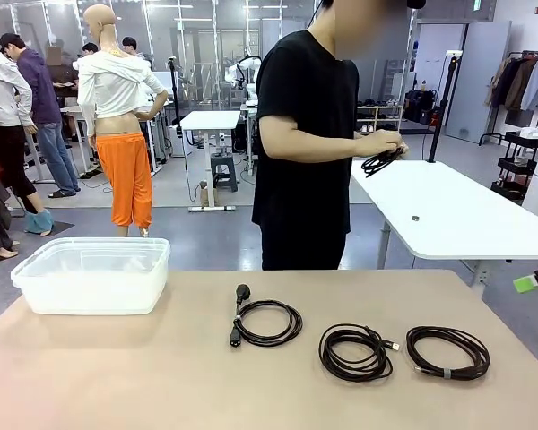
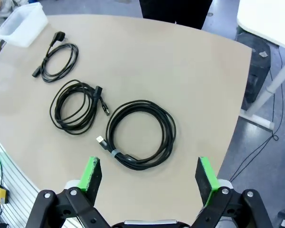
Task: Organize and store the cables.
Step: Place the Power Cable into the Organizing box.
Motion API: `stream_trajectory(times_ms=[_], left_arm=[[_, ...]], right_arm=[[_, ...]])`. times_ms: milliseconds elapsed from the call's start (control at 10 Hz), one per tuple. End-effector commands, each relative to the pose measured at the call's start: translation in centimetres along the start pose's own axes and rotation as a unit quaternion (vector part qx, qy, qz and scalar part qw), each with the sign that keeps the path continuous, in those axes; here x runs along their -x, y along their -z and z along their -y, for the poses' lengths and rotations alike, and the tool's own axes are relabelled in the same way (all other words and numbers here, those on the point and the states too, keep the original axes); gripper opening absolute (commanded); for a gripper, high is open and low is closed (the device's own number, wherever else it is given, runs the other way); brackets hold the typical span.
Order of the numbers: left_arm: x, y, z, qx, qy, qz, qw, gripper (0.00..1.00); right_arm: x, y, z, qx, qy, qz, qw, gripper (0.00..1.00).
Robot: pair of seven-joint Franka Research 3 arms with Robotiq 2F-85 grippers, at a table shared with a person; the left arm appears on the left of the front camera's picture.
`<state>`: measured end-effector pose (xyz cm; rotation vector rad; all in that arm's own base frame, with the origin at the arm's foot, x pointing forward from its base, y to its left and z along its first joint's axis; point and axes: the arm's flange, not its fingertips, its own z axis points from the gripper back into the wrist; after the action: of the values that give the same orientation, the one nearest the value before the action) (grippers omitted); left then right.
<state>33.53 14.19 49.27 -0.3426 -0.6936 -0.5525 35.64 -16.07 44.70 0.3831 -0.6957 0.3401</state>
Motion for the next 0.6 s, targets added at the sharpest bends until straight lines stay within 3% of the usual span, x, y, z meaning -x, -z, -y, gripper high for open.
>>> stream_trajectory(times_ms=[0, 200, 300, 500], left_arm=[[0.0, 0.0, -0.1, 0.007, 0.005, 0.005, 1.000, 1.00], [0.0, 0.0, -0.1, 0.007, 0.005, 0.005, 1.000, 1.00], [0.0, 0.0, -0.1, 0.007, 0.005, 0.005, 1.000, 1.00], [0.0, 0.0, -0.1, 0.007, 0.005, 0.005, 1.000, 1.00]], right_arm=[[8.0, 2.2, -4.1, -0.009, -0.019, 0.028, 0.999, 1.00], [7.7, 2.4, -4.3, -0.006, -0.028, 0.011, 1.000, 1.00], [1.3, -0.1, 1.4, -0.004, -0.009, 0.013, 1.000, 1.00], [1.3, -0.1, 1.4, -0.004, -0.009, 0.013, 1.000, 1.00]])
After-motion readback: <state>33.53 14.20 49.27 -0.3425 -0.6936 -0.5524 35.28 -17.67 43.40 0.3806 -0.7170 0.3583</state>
